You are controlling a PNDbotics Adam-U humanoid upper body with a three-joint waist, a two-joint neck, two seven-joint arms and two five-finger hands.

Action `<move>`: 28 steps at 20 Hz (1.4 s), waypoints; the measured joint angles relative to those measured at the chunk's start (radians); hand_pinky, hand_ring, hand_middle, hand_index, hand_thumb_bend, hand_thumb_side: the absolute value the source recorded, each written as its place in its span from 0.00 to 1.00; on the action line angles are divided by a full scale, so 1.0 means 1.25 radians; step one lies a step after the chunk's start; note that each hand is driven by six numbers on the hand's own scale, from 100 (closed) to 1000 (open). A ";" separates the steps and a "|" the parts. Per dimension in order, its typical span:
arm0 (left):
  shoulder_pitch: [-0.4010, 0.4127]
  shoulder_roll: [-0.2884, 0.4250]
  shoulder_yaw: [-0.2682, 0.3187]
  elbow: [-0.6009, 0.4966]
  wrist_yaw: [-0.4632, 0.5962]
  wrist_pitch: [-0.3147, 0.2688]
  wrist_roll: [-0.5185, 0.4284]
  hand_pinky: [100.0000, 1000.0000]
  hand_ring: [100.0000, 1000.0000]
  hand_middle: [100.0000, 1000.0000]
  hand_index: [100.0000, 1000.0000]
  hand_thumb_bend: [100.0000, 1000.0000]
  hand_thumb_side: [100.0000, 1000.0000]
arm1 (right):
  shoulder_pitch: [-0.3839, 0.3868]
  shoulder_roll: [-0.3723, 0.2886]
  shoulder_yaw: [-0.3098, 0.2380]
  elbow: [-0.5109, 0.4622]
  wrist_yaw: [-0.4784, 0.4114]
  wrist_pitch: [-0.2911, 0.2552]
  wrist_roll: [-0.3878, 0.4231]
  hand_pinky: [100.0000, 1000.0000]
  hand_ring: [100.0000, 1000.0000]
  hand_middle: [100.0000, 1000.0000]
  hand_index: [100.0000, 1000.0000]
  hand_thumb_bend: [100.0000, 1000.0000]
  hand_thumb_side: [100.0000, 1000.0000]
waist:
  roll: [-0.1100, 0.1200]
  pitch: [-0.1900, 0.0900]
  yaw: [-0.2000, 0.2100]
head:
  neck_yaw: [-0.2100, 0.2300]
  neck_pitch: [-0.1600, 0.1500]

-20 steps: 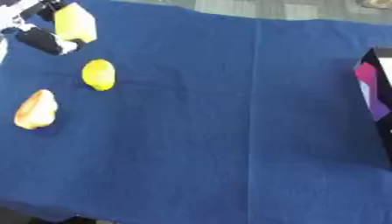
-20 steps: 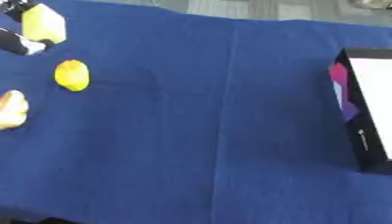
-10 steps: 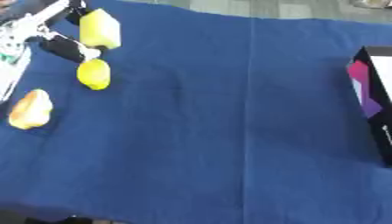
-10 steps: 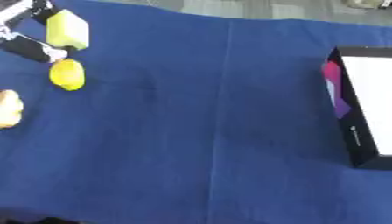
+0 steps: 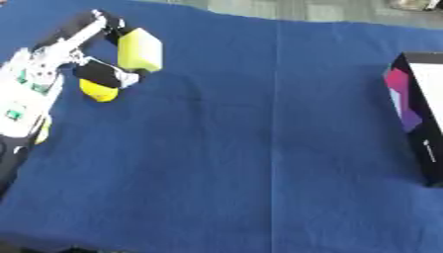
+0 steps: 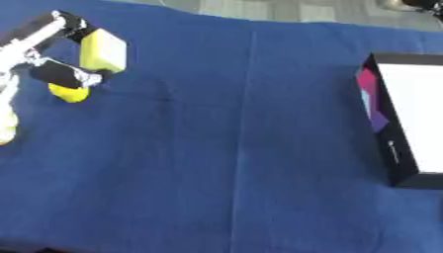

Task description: Pick up the objects with one hand, pass them to the other hand, and then place them into the box on the other side of the table.

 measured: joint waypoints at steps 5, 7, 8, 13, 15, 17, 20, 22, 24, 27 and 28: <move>0.007 -0.045 -0.011 0.000 0.011 -0.026 0.041 0.75 0.51 0.49 0.39 0.00 0.03 | -0.029 -0.003 0.034 0.009 0.015 0.015 0.031 0.91 1.00 1.00 1.00 0.00 0.41 | -0.008 -0.001 0.005 | -0.008 0.000; 0.008 -0.062 -0.015 0.000 0.011 -0.034 0.056 0.75 0.51 0.49 0.39 0.00 0.04 | -0.041 -0.003 0.046 0.020 0.025 0.020 0.043 0.91 1.00 1.00 1.00 0.00 0.41 | -0.011 -0.003 0.009 | -0.011 0.002; 0.009 -0.072 -0.015 0.000 0.011 -0.038 0.064 0.75 0.51 0.49 0.39 0.00 0.04 | -0.048 -0.003 0.053 0.025 0.030 0.021 0.049 0.91 1.00 1.00 1.00 0.00 0.41 | -0.012 -0.004 0.011 | -0.014 0.003; 0.018 -0.121 -0.020 -0.006 0.002 -0.054 0.095 0.75 0.50 0.48 0.39 0.00 0.06 | -0.076 -0.003 0.083 0.048 0.057 0.018 0.077 0.91 1.00 1.00 1.00 0.00 0.41 | -0.020 -0.004 0.023 | -0.028 0.006; 0.024 -0.140 -0.019 -0.010 -0.009 -0.061 0.107 0.75 0.50 0.48 0.39 0.00 0.06 | -0.085 -0.003 0.094 0.056 0.068 0.013 0.086 0.91 1.00 1.00 1.00 0.00 0.41 | -0.021 -0.004 0.030 | -0.036 0.007; 0.029 -0.157 -0.019 -0.016 -0.020 -0.070 0.119 0.75 0.50 0.48 0.39 0.00 0.06 | -0.094 -0.003 0.104 0.061 0.078 0.006 0.095 0.91 1.00 1.00 1.00 0.00 0.41 | -0.023 -0.004 0.035 | -0.045 0.007; 0.034 -0.178 -0.019 -0.024 -0.042 -0.084 0.138 0.75 0.50 0.48 0.39 0.00 0.05 | -0.108 -0.003 0.119 0.063 0.093 -0.004 0.105 0.91 1.00 1.00 1.00 0.00 0.41 | -0.025 -0.004 0.040 | -0.055 0.011; 0.034 -0.193 -0.019 -0.025 -0.056 -0.093 0.149 0.75 0.50 0.48 0.39 0.00 0.06 | -0.116 -0.003 0.129 0.064 0.103 -0.013 0.112 0.90 1.00 1.00 1.00 0.00 0.41 | -0.026 -0.004 0.044 | -0.062 0.013; 0.034 -0.208 -0.020 -0.025 -0.070 -0.101 0.160 0.75 0.50 0.48 0.39 0.00 0.05 | -0.123 -0.003 0.141 0.066 0.115 -0.021 0.119 0.90 1.00 1.00 1.00 0.00 0.41 | -0.029 -0.004 0.049 | -0.068 0.013; 0.034 -0.230 -0.022 -0.024 -0.092 -0.112 0.175 0.75 0.50 0.48 0.39 0.00 0.06 | -0.132 -0.003 0.156 0.071 0.133 -0.029 0.128 0.90 1.00 1.00 1.00 0.00 0.41 | -0.030 -0.004 0.053 | -0.077 0.014; 0.034 -0.238 -0.023 -0.020 -0.097 -0.114 0.179 0.75 0.50 0.48 0.39 0.00 0.07 | -0.135 -0.002 0.160 0.075 0.138 -0.032 0.131 0.90 1.00 1.00 1.00 0.00 0.41 | -0.030 -0.004 0.054 | -0.080 0.014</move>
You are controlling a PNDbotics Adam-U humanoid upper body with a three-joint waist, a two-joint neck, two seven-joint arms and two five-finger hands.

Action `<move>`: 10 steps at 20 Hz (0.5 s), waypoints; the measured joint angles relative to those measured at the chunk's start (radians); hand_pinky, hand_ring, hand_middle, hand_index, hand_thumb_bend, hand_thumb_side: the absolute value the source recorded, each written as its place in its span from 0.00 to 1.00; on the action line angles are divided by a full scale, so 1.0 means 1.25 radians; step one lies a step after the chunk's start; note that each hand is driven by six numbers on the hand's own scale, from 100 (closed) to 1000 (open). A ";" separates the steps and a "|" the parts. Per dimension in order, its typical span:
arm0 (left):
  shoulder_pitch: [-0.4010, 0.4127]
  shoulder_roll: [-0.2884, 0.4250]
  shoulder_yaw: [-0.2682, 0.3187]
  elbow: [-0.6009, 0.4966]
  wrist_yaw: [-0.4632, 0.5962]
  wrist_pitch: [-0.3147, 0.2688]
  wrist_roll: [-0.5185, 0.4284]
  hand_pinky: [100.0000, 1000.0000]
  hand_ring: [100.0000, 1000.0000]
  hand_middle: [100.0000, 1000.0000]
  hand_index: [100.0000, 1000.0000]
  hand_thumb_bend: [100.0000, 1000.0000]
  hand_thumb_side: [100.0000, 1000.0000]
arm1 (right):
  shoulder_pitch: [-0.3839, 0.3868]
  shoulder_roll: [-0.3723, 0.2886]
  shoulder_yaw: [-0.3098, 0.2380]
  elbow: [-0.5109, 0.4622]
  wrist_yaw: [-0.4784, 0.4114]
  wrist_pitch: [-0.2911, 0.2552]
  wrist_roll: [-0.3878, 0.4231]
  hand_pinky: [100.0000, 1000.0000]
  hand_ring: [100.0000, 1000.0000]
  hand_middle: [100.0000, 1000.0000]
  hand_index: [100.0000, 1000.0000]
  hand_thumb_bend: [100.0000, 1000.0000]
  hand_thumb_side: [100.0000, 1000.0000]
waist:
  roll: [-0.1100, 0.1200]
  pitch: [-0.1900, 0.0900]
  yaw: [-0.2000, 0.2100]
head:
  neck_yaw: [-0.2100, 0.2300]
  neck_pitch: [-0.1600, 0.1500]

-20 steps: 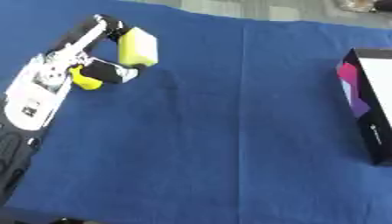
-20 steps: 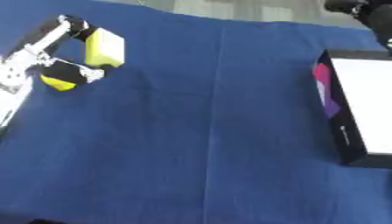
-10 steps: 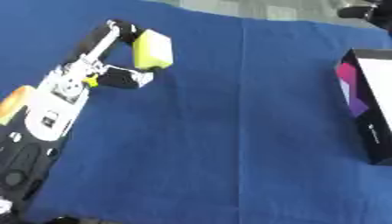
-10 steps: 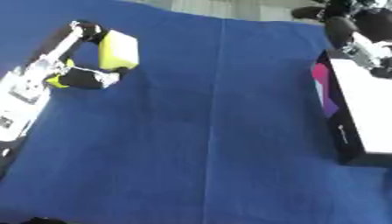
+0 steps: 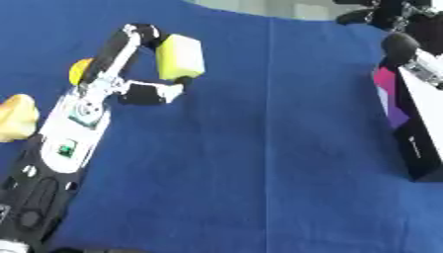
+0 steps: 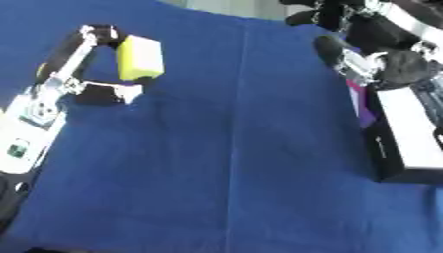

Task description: Pick up the objects with one hand, pass them to the other hand, and then place them into the box on the other side of the table.

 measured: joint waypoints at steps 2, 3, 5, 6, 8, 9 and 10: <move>0.000 -0.016 -0.001 0.007 -0.007 -0.006 0.008 0.75 0.50 0.48 0.39 0.00 0.08 | -0.007 0.004 0.008 0.007 0.011 -0.004 0.007 0.90 1.00 1.00 1.00 0.00 0.41 | 0.000 0.000 0.002 | -0.005 0.004; -0.001 -0.024 -0.001 0.012 -0.010 -0.008 0.013 0.75 0.50 0.48 0.39 0.00 0.08 | -0.010 0.006 0.012 0.010 0.015 -0.006 0.011 0.90 1.00 1.00 1.00 0.00 0.40 | 0.000 0.000 0.003 | -0.007 0.006; -0.002 -0.039 -0.001 0.022 -0.015 -0.012 0.021 0.75 0.50 0.48 0.39 0.00 0.10 | -0.014 0.007 0.018 0.016 0.026 -0.010 0.016 0.90 1.00 1.00 1.00 0.00 0.39 | -0.001 0.000 0.004 | -0.011 0.006; -0.004 -0.046 -0.001 0.027 -0.018 -0.014 0.026 0.75 0.49 0.48 0.39 0.00 0.10 | -0.016 0.007 0.020 0.020 0.031 -0.012 0.018 0.90 1.00 1.00 1.00 0.00 0.39 | -0.002 0.000 0.005 | -0.014 0.006; -0.005 -0.059 -0.001 0.037 -0.020 -0.018 0.034 0.75 0.49 0.48 0.39 0.00 0.11 | -0.017 0.008 0.024 0.024 0.041 -0.016 0.020 0.90 1.00 1.00 1.00 0.00 0.38 | -0.004 0.000 0.005 | -0.020 0.006; -0.006 -0.064 -0.001 0.043 -0.020 -0.020 0.038 0.75 0.49 0.48 0.39 0.00 0.11 | -0.020 0.009 0.025 0.026 0.046 -0.019 0.020 0.90 1.00 1.00 1.00 0.00 0.37 | -0.004 0.000 0.005 | -0.023 0.006; -0.006 -0.069 -0.001 0.048 -0.022 -0.022 0.041 0.75 0.49 0.48 0.39 0.00 0.11 | -0.023 0.009 0.028 0.028 0.052 -0.022 0.020 0.90 1.00 1.00 1.00 0.00 0.37 | -0.004 0.000 0.006 | -0.026 0.006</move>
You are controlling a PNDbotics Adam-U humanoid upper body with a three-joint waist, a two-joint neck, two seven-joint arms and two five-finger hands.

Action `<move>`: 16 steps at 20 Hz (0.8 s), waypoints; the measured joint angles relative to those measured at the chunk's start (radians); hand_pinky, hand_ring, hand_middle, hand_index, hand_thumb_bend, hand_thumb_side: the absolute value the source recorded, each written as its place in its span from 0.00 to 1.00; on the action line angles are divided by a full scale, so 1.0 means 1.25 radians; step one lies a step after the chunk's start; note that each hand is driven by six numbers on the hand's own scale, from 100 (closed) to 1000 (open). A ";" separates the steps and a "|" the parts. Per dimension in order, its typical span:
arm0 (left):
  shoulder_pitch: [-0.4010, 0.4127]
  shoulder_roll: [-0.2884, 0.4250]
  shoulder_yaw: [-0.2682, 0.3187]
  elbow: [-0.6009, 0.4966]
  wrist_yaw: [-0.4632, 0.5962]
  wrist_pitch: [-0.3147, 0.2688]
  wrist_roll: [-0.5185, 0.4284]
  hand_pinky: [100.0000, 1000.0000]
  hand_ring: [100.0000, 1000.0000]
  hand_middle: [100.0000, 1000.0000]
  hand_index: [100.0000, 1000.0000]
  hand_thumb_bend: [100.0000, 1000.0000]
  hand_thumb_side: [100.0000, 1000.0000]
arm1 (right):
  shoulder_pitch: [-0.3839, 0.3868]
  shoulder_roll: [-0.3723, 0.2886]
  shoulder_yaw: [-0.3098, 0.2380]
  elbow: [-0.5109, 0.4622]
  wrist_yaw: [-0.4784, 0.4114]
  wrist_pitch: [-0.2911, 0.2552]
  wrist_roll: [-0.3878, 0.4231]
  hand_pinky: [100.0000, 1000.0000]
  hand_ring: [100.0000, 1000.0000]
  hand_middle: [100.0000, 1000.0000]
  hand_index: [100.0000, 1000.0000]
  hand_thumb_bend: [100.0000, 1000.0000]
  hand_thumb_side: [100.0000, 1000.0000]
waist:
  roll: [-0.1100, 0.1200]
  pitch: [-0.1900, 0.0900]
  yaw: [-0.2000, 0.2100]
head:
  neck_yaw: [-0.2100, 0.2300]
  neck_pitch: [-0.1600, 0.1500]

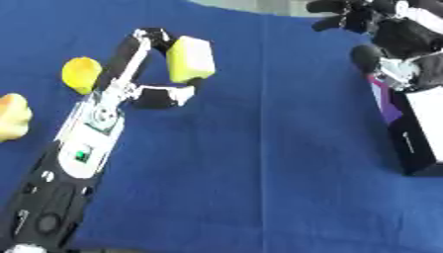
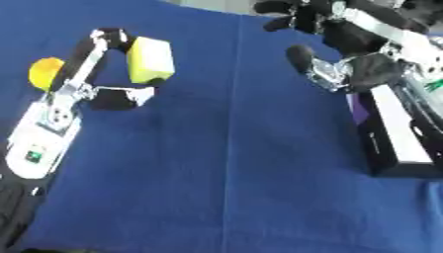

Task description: Pick up the objects with one hand, pass them to the other hand, and then place them into the box on the other side of the table.

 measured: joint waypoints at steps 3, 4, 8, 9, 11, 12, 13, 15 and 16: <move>-0.002 -0.014 -0.002 0.012 -0.003 -0.006 0.005 0.75 0.49 0.48 0.39 0.00 0.12 | -0.006 0.002 0.006 0.007 0.018 -0.009 0.000 0.90 1.00 1.00 1.00 0.00 0.36 | 0.000 0.000 0.005 | -0.010 0.000; -0.002 -0.018 -0.005 0.015 -0.003 -0.008 0.006 0.75 0.49 0.48 0.39 0.00 0.12 | -0.009 0.003 0.008 0.009 0.024 -0.012 0.000 0.90 1.00 1.00 1.00 0.00 0.36 | 0.000 0.000 0.006 | -0.012 0.000; -0.008 -0.035 -0.010 0.018 -0.004 -0.018 0.009 0.75 0.49 0.48 0.39 0.00 0.13 | -0.020 0.004 0.015 0.019 0.054 -0.027 0.002 0.90 1.00 1.00 1.00 0.00 0.27 | 0.000 0.000 0.012 | -0.024 0.000; -0.008 -0.039 -0.013 0.018 -0.003 -0.022 0.010 0.75 0.49 0.48 0.39 0.00 0.14 | -0.022 0.004 0.015 0.023 0.066 -0.032 0.002 0.89 1.00 1.00 1.00 0.00 0.23 | 0.000 0.000 0.016 | -0.027 0.000; -0.008 -0.045 -0.016 0.019 -0.003 -0.028 0.011 0.75 0.49 0.48 0.39 0.00 0.15 | -0.028 0.005 0.015 0.033 0.095 -0.044 -0.001 0.89 1.00 1.00 1.00 0.00 0.19 | -0.001 0.000 0.020 | -0.033 0.001; -0.008 -0.048 -0.018 0.019 -0.002 -0.031 0.012 0.75 0.49 0.48 0.39 0.00 0.16 | -0.029 0.006 0.016 0.039 0.111 -0.050 -0.004 0.89 1.00 1.00 1.00 0.00 0.18 | -0.002 0.000 0.022 | -0.036 0.001; -0.008 -0.051 -0.020 0.019 0.000 -0.035 0.013 0.75 0.49 0.48 0.39 0.00 0.16 | -0.031 0.008 0.016 0.047 0.128 -0.056 -0.006 0.89 1.00 1.00 1.00 0.00 0.16 | -0.003 0.000 0.023 | -0.039 0.002; -0.008 -0.056 -0.024 0.020 0.007 -0.043 0.014 0.75 0.49 0.48 0.39 0.00 0.16 | -0.036 0.014 0.018 0.062 0.161 -0.068 -0.013 0.89 1.00 1.00 1.00 0.00 0.13 | -0.006 0.000 0.025 | -0.043 0.003; -0.008 -0.059 -0.026 0.021 0.011 -0.048 0.014 0.75 0.49 0.48 0.39 0.00 0.17 | -0.038 0.017 0.019 0.070 0.178 -0.074 -0.016 0.89 1.00 1.00 1.00 0.00 0.13 | -0.006 0.000 0.026 | -0.045 0.004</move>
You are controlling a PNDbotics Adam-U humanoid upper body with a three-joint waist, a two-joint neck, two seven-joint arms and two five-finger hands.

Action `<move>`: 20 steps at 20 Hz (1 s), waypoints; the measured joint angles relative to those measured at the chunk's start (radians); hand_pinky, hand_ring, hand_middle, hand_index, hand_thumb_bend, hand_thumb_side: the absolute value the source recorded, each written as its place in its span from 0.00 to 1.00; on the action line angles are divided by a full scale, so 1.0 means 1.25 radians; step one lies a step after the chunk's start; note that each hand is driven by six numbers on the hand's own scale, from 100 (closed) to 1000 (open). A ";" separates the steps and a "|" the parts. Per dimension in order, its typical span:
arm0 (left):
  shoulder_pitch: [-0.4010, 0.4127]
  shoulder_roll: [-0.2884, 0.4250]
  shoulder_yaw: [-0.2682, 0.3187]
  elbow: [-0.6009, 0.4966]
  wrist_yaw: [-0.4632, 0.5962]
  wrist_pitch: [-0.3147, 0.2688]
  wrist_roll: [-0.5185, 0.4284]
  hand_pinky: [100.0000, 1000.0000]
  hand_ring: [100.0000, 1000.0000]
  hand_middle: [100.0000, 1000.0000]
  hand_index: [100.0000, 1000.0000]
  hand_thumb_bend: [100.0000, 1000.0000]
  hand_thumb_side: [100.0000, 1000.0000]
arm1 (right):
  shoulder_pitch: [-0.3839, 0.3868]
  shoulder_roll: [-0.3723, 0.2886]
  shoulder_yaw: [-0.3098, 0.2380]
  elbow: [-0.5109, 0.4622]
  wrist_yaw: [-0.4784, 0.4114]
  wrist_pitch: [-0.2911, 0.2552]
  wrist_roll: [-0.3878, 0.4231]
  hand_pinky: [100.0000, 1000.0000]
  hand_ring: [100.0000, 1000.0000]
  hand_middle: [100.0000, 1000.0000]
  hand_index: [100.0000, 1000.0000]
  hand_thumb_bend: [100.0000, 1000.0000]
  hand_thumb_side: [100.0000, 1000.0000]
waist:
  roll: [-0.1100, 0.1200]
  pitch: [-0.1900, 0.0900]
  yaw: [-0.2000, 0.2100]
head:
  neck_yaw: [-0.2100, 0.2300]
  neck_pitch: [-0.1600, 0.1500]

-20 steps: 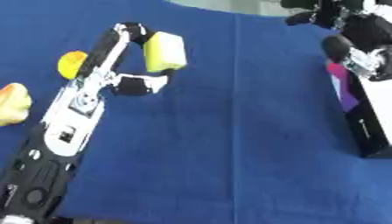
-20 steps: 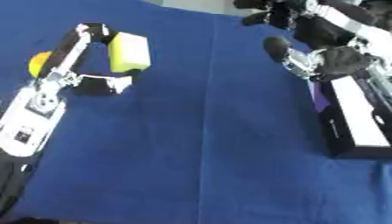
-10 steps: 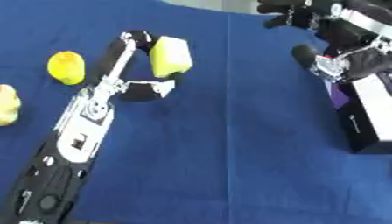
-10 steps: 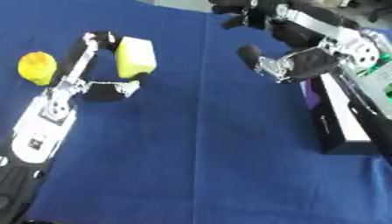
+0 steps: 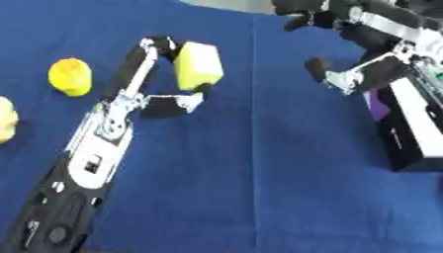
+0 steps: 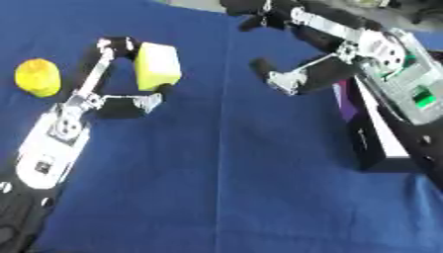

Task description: Pick up the objects with one hand, pass them to the other hand, and then place them into the box on the other side of the table.

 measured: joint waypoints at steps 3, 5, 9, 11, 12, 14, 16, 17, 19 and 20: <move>0.000 -0.008 -0.008 0.000 0.008 -0.012 -0.002 0.75 0.49 0.48 0.39 0.00 0.17 | -0.006 0.007 0.001 0.020 0.052 -0.016 -0.012 0.88 1.00 1.00 1.00 0.00 0.11 | 0.000 0.000 0.004 | -0.007 0.002; 0.000 -0.013 -0.012 0.000 0.010 -0.017 -0.003 0.75 0.49 0.48 0.39 0.00 0.17 | -0.010 0.010 0.001 0.032 0.084 -0.026 -0.021 0.88 1.00 1.00 1.00 0.00 0.11 | -0.001 0.000 0.008 | -0.010 0.003; 0.000 -0.023 -0.016 0.001 0.014 -0.024 -0.003 0.75 0.49 0.48 0.39 0.00 0.18 | -0.018 0.017 0.001 0.051 0.134 -0.039 -0.040 0.88 1.00 1.00 1.00 0.00 0.11 | -0.004 0.001 0.016 | -0.016 0.003; 0.000 -0.027 -0.018 0.001 0.014 -0.028 -0.004 0.75 0.49 0.48 0.39 0.00 0.18 | -0.022 0.019 0.003 0.059 0.151 -0.040 -0.048 0.88 1.00 1.00 1.00 0.00 0.11 | -0.004 0.001 0.022 | -0.021 0.003; 0.000 -0.030 -0.019 0.001 0.014 -0.030 -0.004 0.75 0.49 0.48 0.39 0.00 0.18 | -0.025 0.021 0.004 0.062 0.158 -0.039 -0.052 0.88 1.00 1.00 1.00 0.00 0.11 | -0.004 0.001 0.024 | -0.024 0.003; -0.001 -0.032 -0.021 0.001 0.014 -0.034 -0.005 0.75 0.49 0.48 0.39 0.00 0.18 | -0.030 0.024 0.005 0.067 0.173 -0.035 -0.061 0.88 1.00 1.00 1.00 0.00 0.11 | -0.007 0.001 0.028 | -0.028 0.003; -0.001 -0.036 -0.023 0.001 0.014 -0.037 -0.004 0.75 0.49 0.48 0.39 0.00 0.18 | -0.032 0.024 0.005 0.070 0.189 -0.029 -0.073 0.87 1.00 1.00 1.00 0.00 0.11 | -0.010 0.001 0.030 | -0.032 0.003; -0.001 -0.039 -0.023 0.001 0.014 -0.039 -0.003 0.75 0.49 0.48 0.39 0.00 0.19 | -0.032 0.026 0.005 0.071 0.198 -0.026 -0.079 0.87 1.00 1.00 1.00 0.00 0.12 | -0.010 0.001 0.031 | -0.034 0.003; -0.001 -0.040 -0.023 0.002 0.013 -0.042 0.000 0.75 0.49 0.48 0.39 0.00 0.18 | -0.032 0.031 0.005 0.074 0.213 -0.021 -0.085 0.88 1.00 1.00 1.00 0.00 0.12 | -0.011 0.001 0.032 | -0.036 0.004; -0.001 -0.040 -0.023 0.003 0.013 -0.043 0.002 0.75 0.49 0.48 0.39 0.00 0.18 | -0.032 0.032 0.005 0.074 0.220 -0.019 -0.087 0.88 1.00 1.00 1.00 0.00 0.12 | -0.012 0.001 0.032 | -0.037 0.004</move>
